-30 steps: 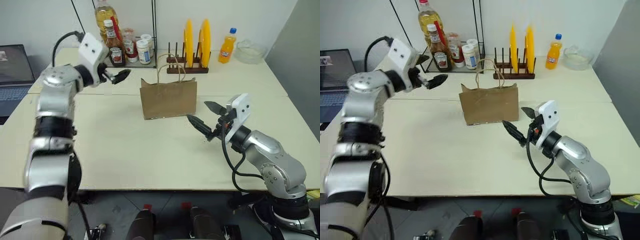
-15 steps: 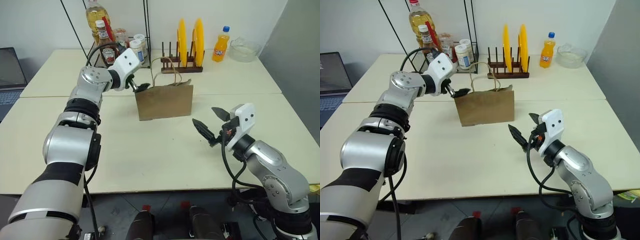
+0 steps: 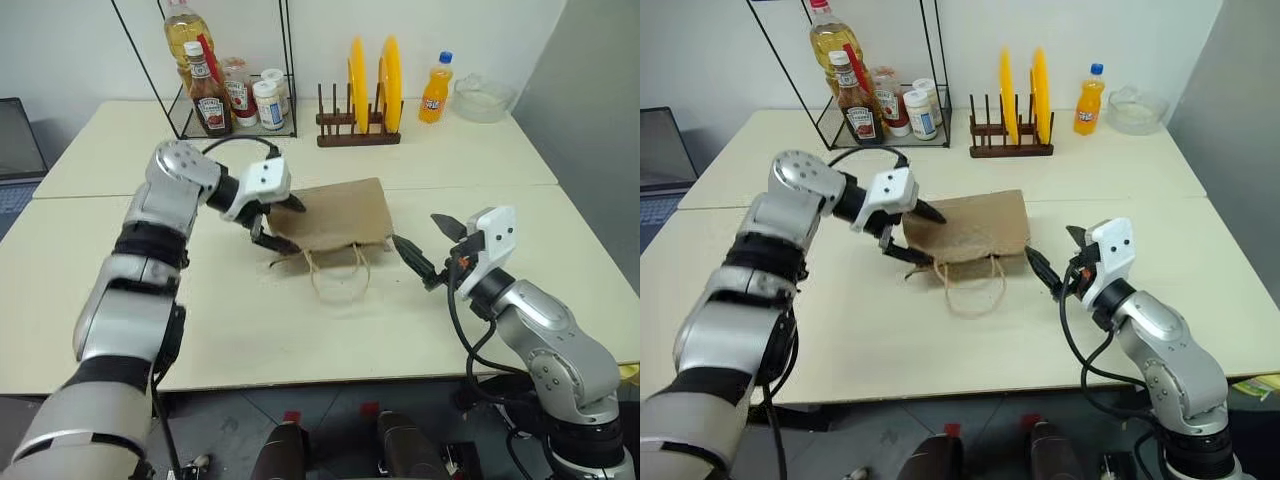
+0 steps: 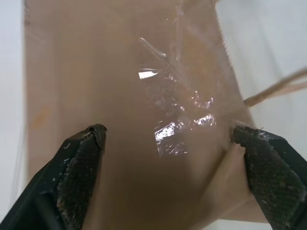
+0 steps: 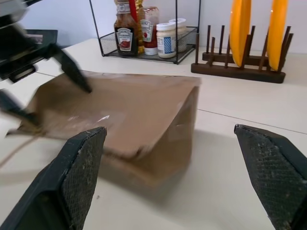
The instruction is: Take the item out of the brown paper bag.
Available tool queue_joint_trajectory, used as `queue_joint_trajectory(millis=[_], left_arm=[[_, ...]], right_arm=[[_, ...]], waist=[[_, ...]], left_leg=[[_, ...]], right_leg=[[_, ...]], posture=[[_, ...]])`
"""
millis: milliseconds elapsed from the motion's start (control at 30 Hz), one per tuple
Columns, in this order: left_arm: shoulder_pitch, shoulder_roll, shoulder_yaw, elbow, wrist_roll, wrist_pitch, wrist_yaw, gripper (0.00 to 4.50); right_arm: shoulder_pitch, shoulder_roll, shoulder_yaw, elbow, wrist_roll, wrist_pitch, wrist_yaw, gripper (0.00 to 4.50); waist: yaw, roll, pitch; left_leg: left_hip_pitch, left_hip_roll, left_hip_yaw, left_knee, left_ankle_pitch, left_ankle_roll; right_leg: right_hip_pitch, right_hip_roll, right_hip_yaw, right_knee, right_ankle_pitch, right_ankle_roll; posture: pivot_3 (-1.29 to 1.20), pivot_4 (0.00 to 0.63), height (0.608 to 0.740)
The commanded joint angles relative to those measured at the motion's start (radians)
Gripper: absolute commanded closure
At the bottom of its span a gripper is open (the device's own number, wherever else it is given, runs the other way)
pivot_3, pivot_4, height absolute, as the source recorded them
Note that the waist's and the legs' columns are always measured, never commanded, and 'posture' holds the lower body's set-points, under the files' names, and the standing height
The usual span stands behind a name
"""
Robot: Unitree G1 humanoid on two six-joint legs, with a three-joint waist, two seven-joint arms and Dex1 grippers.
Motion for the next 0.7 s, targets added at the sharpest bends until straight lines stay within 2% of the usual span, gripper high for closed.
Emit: queue_joint_trajectory(millis=[33,233,400,533,700], left_arm=[[0.027,0.068,0.037,-0.303,-0.108,0.206,-0.012,0.02],[0.175,0.201,0.133,-0.517,-0.199,0.286,0.026,0.02],[0.553,0.317,0.260,-0.727,-0.258,0.263,0.080,0.02],[0.834,0.257,0.401,-0.868,-0.337,0.290,0.222,0.02],[1.114,0.172,0.444,-1.032,-0.378,0.323,0.367,0.02]], right_arm=[[-0.006,-0.020,-0.032,-0.002,-0.004,-0.039,0.028,0.00],[-0.007,-0.098,-0.027,0.030,-0.008,-0.085,0.147,0.00],[0.020,-0.261,0.046,0.060,-0.052,-0.217,0.406,0.00],[0.028,-0.334,0.135,0.096,-0.101,-0.349,0.581,0.00],[-0.011,-0.327,0.260,0.172,-0.150,-0.467,0.734,0.00]], waist=[[0.002,0.000,0.000],[0.000,0.001,-0.001],[-0.003,0.002,-0.001],[0.005,0.002,-0.001],[0.021,0.002,-0.001]], left_leg=[[0.000,0.000,-0.001,0.000,0.000,0.000],[0.002,-0.001,0.002,0.000,0.000,0.000],[0.003,0.000,0.002,-0.001,0.000,0.000],[0.002,0.001,0.002,-0.001,0.000,0.000],[0.003,0.001,0.001,0.001,0.000,0.000]], right_leg=[[0.000,0.000,0.000,0.000,0.000,0.000],[0.001,0.000,0.001,0.000,0.000,0.000],[0.001,0.000,0.001,-0.001,0.000,0.000],[0.002,-0.001,0.001,-0.002,0.000,0.000],[0.004,-0.001,0.000,-0.002,0.000,0.000]], posture=[[0.00,0.150,0.740],[0.00,0.150,0.740],[0.00,0.150,0.740],[0.00,0.150,0.740],[0.00,0.150,0.740]])
